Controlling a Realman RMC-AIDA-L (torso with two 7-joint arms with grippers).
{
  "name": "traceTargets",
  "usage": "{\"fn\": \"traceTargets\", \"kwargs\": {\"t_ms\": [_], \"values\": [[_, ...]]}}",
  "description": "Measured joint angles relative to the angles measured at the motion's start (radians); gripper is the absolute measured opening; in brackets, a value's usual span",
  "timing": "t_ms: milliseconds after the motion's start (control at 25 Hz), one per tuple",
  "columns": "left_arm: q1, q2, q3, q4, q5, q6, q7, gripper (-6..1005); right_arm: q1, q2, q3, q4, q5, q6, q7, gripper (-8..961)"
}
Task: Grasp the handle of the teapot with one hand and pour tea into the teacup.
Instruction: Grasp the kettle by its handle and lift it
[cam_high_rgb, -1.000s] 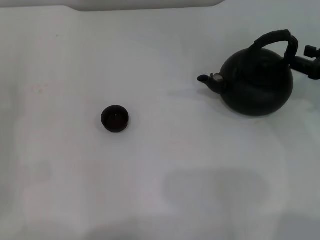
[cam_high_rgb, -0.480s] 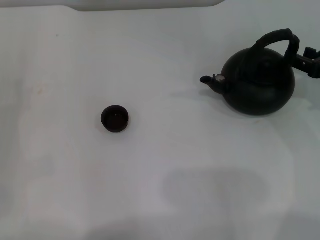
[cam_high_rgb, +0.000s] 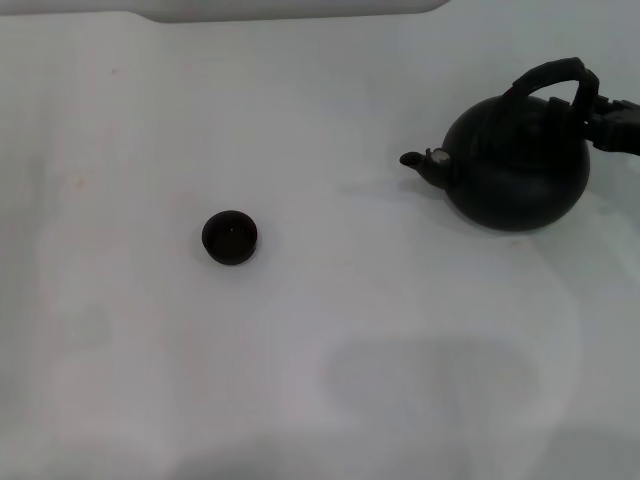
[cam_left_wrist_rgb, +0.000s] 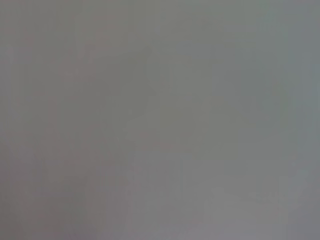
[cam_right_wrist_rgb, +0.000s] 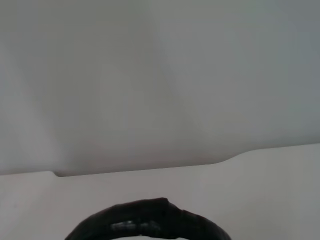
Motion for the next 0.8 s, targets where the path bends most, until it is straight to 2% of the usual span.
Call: {"fn": "traceTargets", "kwargs": {"t_ms": [320,560,800], "values": [[0.0,0.001,0.0,0.0,-0.002,0.0,0.0,832,0.01,-0.002,0.0,0.014,0.002,-0.008,0.002,568],[0.0,0.001,0.0,0.0,-0.001,0.001,0.0,833,0.009,-0.005,0.0,0.012,-0.005,-0.034,-0.002,463],[0.004,0.002,0.0,0.001,0.0,0.001,0.0,832,0.006,-0.004,0.001,0.005,-0.006,-0.033,0.001,440]]}}
